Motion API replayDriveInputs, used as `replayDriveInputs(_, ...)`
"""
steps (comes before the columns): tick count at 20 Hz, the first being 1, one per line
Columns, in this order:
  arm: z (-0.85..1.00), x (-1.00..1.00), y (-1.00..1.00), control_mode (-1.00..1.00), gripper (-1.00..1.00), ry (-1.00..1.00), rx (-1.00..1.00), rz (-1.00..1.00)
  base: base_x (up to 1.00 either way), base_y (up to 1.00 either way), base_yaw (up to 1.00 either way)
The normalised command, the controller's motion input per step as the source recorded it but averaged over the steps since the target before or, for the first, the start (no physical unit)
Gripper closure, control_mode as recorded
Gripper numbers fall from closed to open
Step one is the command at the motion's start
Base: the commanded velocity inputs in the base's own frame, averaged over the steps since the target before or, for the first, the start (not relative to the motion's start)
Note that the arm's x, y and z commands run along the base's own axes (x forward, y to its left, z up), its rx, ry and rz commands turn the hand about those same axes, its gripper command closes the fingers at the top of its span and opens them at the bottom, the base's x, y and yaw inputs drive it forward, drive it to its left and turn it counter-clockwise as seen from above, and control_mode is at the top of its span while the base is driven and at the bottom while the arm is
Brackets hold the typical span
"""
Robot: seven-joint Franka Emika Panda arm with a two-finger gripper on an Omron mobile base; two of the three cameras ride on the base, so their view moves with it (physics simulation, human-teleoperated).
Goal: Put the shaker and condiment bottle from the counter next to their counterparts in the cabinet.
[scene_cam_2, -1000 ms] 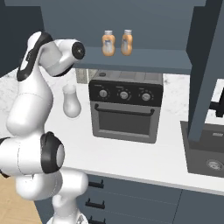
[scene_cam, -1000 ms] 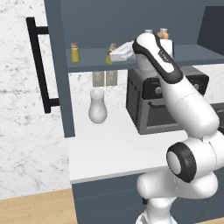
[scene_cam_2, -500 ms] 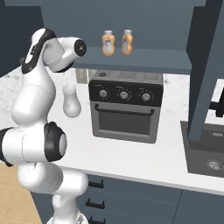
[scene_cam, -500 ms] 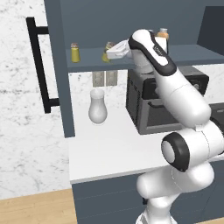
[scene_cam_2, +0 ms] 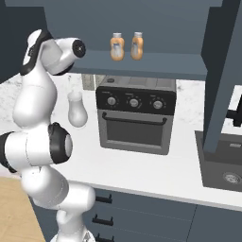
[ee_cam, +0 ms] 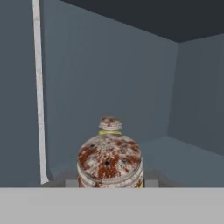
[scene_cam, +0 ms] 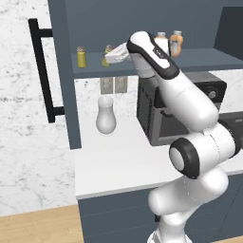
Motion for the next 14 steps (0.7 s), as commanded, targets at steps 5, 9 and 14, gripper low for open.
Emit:
replayDriveInputs(5,0.0,0.63,0.15,-1.0,1.0,0.0,-0.01,0.0,0.0,0.0,0.0)
replayDriveInputs(9,0.0,0.73,0.0,-1.0,1.0,0.0,0.0,0.04,0.0,0.0,0.0)
replayDriveInputs(14,-0.01,0.36,0.12,-1.0,1.0,0.0,0.0,0.1,0.0,0.0,0.0)
